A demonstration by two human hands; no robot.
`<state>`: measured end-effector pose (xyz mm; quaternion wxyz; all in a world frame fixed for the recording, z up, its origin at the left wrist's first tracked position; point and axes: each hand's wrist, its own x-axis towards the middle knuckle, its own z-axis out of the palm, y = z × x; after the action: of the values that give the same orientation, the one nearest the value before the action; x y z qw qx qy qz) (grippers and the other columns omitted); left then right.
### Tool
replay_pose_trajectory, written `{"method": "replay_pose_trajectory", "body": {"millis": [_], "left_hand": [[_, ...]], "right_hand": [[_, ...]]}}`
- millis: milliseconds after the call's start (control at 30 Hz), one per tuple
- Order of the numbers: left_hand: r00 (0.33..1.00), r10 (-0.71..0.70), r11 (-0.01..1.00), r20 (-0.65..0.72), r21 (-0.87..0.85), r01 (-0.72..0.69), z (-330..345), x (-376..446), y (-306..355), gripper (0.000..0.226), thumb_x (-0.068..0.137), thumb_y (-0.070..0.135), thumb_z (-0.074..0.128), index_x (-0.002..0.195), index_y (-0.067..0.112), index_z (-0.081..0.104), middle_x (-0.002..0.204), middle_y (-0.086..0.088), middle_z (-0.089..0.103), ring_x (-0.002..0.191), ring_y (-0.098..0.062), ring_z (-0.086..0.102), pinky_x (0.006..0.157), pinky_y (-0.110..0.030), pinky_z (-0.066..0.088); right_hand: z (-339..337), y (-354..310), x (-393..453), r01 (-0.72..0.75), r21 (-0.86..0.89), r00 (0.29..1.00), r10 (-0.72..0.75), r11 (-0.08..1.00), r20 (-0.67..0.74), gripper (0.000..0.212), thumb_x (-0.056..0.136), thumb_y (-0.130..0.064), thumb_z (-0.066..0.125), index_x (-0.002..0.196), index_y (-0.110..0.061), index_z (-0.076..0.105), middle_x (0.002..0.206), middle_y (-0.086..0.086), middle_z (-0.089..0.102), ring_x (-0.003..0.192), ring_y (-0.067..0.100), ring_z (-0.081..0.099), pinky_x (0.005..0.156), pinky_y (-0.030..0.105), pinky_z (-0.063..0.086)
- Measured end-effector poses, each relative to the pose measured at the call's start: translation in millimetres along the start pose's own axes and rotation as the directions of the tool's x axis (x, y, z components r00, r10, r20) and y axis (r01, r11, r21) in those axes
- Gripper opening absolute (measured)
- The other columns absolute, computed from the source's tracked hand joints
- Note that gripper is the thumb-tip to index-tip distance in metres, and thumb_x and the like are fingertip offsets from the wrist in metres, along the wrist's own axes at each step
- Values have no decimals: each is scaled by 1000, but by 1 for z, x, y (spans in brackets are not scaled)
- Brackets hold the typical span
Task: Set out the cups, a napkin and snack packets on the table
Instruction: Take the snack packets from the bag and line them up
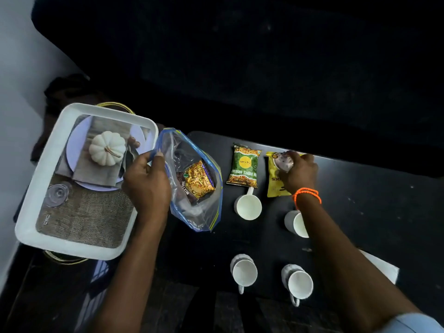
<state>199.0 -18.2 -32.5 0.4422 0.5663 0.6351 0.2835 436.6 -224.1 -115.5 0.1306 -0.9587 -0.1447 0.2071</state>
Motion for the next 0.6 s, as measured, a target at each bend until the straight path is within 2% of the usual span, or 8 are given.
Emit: {"method": "replay_pose_trajectory", "body": {"millis": [67, 133, 233, 333, 433, 467, 533, 600], "left_hand": [[1000, -6, 1000, 0, 13, 6, 3, -3, 3, 21, 94, 32, 66, 74, 37, 68, 58, 21, 65, 54, 12, 57, 63, -17, 48], [1000, -3, 1000, 7, 27, 3, 5, -6, 4, 26, 95, 31, 66, 70, 38, 65, 58, 26, 66, 54, 14, 57, 57, -10, 45], [1000, 2, 1000, 5, 24, -2, 7, -10, 4, 14, 97, 30, 66, 84, 31, 71, 64, 15, 66, 55, 11, 57, 61, -19, 47], [1000, 17, 1000, 17, 18, -17, 7, -16, 6, 13, 98, 26, 66, 87, 29, 71, 66, 14, 63, 56, 15, 57, 56, -5, 41], [999, 21, 1000, 33, 13, -22, 7, -21, 6, 14, 99, 24, 65, 87, 26, 72, 66, 12, 63, 55, 13, 57, 54, -3, 40], [999, 20, 1000, 36, 5, -20, 6, -22, 5, 15, 99, 24, 65, 87, 26, 72, 66, 11, 64, 54, 12, 56, 54, -4, 40], [999, 20, 1000, 38, -13, -19, 6, -24, 4, 16, 99, 24, 65, 85, 27, 71, 64, 12, 63, 53, 9, 55, 54, -5, 40], [999, 18, 1000, 42, -24, -17, 6, -26, 1, 18, 99, 24, 65, 82, 26, 71, 54, 13, 58, 48, 5, 51, 51, -8, 38]], "right_hand": [[7, -2, -3, 1, -53, 1000, 0, 999, 15, 56, 93, -17, 72, 146, -18, 56, 143, 24, 44, 127, 47, 45, 102, 45, 47], [13, -3, -4, -14, -70, 1000, 14, 997, -4, 54, 96, -13, 66, 149, -17, 54, 145, 24, 42, 127, 47, 44, 103, 46, 46], [18, -4, -6, -49, -36, 998, 47, 998, -38, 53, 97, -11, 64, 149, -17, 54, 147, 24, 45, 126, 48, 46, 105, 47, 45], [15, -9, -7, -79, 28, 996, 80, 996, -45, 55, 97, -15, 66, 150, -14, 52, 147, 25, 45, 130, 49, 45, 106, 48, 45], [1, -24, -12, -114, 61, 993, 115, 992, -19, 61, 96, -22, 70, 151, -9, 47, 151, 26, 43, 137, 46, 42, 110, 45, 41], [-7, -33, -17, -100, 82, 993, 105, 992, -53, 61, 96, -24, 70, 150, -8, 48, 150, 25, 45, 138, 44, 42, 111, 43, 40], [-27, -59, -34, 24, 235, 969, 35, 972, -244, 51, 96, -25, 70, 140, -6, 57, 140, 22, 55, 130, 38, 52, 105, 37, 45], [-48, -98, -69, 326, 444, 874, -87, 834, -478, 29, 95, -20, 72, 120, -4, 70, 115, 15, 70, 103, 25, 67, 86, 23, 52]]}}
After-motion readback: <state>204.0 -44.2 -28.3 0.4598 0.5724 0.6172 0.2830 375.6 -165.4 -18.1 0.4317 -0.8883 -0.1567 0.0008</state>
